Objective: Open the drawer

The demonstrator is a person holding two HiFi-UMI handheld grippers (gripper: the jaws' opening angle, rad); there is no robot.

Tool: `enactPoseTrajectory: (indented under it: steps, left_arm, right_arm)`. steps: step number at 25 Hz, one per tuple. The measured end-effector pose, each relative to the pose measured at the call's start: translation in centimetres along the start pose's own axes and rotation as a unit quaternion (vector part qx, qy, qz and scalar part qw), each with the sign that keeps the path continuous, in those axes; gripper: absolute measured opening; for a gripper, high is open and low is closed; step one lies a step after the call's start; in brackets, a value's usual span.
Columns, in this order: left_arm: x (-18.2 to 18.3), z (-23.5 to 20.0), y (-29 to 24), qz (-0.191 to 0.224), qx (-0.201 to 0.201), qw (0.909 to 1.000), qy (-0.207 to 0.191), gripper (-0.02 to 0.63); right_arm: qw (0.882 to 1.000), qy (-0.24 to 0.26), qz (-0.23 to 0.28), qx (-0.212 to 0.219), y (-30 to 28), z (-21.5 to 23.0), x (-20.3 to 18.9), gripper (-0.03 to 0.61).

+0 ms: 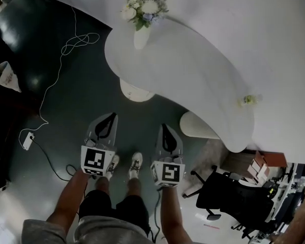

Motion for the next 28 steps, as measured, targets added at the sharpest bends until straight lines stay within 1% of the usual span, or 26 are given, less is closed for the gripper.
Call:
enactPoseTrajectory:
  steps: [7, 10, 12, 20, 22, 28]
  left_arm:
    - [-7.5, -2.3, -4.8, -0.027, 0.035, 0.9989, 0.012, 0.009]
    - [-10.6, -3.1, -6.6, -0.041, 0.043, 0.9981, 0.021, 0.009]
    - [-12.7, -3.7, -7.7, -0.041, 0.048, 0.9977, 0.025, 0.010]
    - [-20.0, -4.6, -11.9, -0.039, 0.056, 0.9969, 0.039, 0.011]
    - [-21.8, -4.5, -12.9, -0.044, 0.055, 0.9967, 0.042, 0.011]
    - [-28.9, -4.6, -15.7, -0.053, 0.054, 0.9959, 0.050, 0.011]
  right_arm:
    - [0.999, 0.007, -0.030, 0.037, -6.8, -0.3, -7.3, 0.003]
    - [0.998, 0.011, -0.038, 0.043, -9.2, -0.3, -10.3, 0.003]
    - [0.998, 0.012, -0.043, 0.046, -10.7, -0.3, -12.4, 0.003]
    - [0.997, 0.021, -0.051, 0.051, -15.5, 0.3, -20.0, 0.003]
    - [0.997, 0.023, -0.055, 0.051, -16.6, 0.5, -22.1, 0.003]
    - [0.996, 0.035, -0.064, 0.057, -18.9, 0.5, -28.3, 0.003]
Point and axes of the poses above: the fingertips, and each gripper's own axes: y backward along the fingers, z to its right, x out of its top, the point moved 6 cm from there along y, backward along the fingers, and after that the axes turned 2 degrees about -z, right-handed, at the moved point
